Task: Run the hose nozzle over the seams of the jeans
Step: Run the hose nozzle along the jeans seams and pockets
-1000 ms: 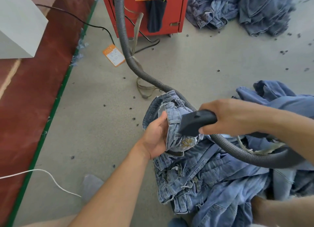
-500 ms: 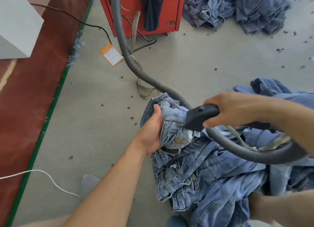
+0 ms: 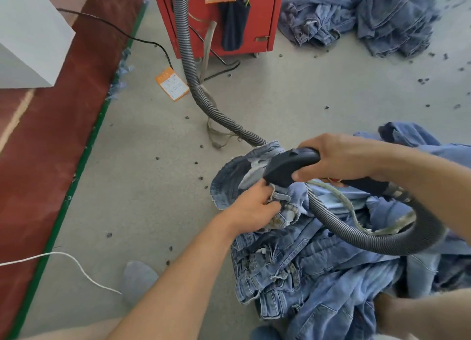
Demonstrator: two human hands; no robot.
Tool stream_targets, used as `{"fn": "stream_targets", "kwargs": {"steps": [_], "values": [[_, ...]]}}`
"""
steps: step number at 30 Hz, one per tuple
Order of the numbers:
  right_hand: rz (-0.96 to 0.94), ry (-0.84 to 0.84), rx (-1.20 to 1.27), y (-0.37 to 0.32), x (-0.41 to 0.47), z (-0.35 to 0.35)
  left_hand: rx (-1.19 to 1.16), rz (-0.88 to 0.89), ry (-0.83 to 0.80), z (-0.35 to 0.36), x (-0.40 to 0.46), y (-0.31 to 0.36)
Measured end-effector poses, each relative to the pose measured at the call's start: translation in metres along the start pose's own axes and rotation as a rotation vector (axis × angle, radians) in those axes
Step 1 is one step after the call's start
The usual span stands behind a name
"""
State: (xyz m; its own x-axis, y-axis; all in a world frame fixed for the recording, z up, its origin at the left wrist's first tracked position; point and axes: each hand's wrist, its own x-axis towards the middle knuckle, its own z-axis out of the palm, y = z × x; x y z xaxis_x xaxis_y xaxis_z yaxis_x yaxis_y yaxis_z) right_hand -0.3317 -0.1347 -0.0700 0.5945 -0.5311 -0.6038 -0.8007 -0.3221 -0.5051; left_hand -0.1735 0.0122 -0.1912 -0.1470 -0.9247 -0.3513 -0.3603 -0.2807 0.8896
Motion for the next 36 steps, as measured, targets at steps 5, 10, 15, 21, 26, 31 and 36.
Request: {"fn": "stream_targets", "kwargs": {"steps": [5,10,15,21,26,31,36], "values": [[0.065,0.318,0.114,0.002,0.009,-0.005,0.248,0.126,-0.046,0.013,0.001,0.005],[0.138,0.062,0.021,0.009,-0.016,-0.020,0.138,-0.020,0.154,0.001,0.001,0.012],[0.104,0.297,0.079,0.004,-0.001,0.014,0.370,0.044,0.002,0.022,-0.001,0.022],[0.266,0.472,0.419,0.025,-0.008,0.012,0.294,-0.068,0.160,0.047,0.004,0.049],[0.262,0.493,0.185,0.038,-0.001,0.050,0.301,0.032,0.138,0.067,0.014,0.076],[0.343,0.646,0.317,0.070,-0.006,0.051,0.056,0.066,0.388,0.085,0.000,0.075],[0.367,0.694,0.753,0.082,-0.035,0.070,-0.987,-0.887,0.701,0.098,-0.013,0.063]]}}
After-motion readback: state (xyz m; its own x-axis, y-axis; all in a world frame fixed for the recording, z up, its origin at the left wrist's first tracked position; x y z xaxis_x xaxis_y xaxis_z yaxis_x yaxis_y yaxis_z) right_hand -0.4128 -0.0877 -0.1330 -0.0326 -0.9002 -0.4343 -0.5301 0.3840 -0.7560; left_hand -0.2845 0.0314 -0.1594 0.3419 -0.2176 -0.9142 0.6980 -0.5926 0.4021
